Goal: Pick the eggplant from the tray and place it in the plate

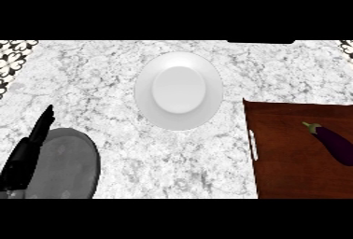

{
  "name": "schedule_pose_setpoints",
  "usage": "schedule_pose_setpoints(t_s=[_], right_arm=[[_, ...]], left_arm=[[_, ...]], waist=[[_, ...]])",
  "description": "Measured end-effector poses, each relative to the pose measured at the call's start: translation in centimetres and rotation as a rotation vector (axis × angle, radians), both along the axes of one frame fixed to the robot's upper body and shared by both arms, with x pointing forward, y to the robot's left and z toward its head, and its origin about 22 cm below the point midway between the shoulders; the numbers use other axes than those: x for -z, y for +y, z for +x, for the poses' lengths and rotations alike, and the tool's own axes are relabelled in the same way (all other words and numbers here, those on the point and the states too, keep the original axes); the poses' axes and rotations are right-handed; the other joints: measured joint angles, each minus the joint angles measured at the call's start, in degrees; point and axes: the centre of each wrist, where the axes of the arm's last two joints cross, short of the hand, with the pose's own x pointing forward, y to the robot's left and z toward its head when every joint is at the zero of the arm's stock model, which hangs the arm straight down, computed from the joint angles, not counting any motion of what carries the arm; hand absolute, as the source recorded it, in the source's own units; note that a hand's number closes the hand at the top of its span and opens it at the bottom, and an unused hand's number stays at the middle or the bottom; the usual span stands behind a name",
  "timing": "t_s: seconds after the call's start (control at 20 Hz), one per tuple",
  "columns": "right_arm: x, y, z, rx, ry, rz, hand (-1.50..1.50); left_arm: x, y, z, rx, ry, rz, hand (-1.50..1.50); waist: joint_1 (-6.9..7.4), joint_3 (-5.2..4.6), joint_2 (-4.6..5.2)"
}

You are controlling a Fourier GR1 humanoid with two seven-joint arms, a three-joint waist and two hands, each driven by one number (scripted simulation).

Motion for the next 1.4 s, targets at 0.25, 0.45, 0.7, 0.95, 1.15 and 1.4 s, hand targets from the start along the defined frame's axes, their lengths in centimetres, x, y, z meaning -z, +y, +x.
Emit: schedule_pose_setpoints(t_s=[0.25,0.45,0.7,0.95,1.15,1.4], right_arm=[[1.4,1.6,1.0,-0.09,0.073,-0.139,-1.5],[2.1,2.3,1.8,-0.13,0.097,-0.215,-1.5],[4.0,2.6,1.8,-0.165,0.117,-0.269,-1.5],[6.0,3.2,1.8,-0.198,0.126,-0.29,-1.5],[7.5,3.9,1.9,-0.229,0.138,-0.312,-1.5],[9.1,4.4,1.9,-0.254,0.15,-0.336,-1.5]], left_arm=[[0.8,-0.9,0.3,0.002,-0.006,-0.003,0.0],[0.5,-0.8,0.6,0.004,-0.011,0.0,0.0],[0.6,-0.7,0.2,0.003,-0.01,-0.002,0.0],[0.4,-0.8,0.2,0.003,-0.008,0.002,0.0],[0.8,-0.8,0.1,0.005,-0.007,-0.002,0.0],[0.3,-0.6,0.4,-0.001,-0.011,-0.004,0.0]], waist=[[-0.19,0.04,0.1],[-0.01,0.08,0.12],[-0.09,0.08,0.09],[-0.2,0.07,0.04],[-0.23,0.05,0.05],[-0.36,0.05,0.0]])
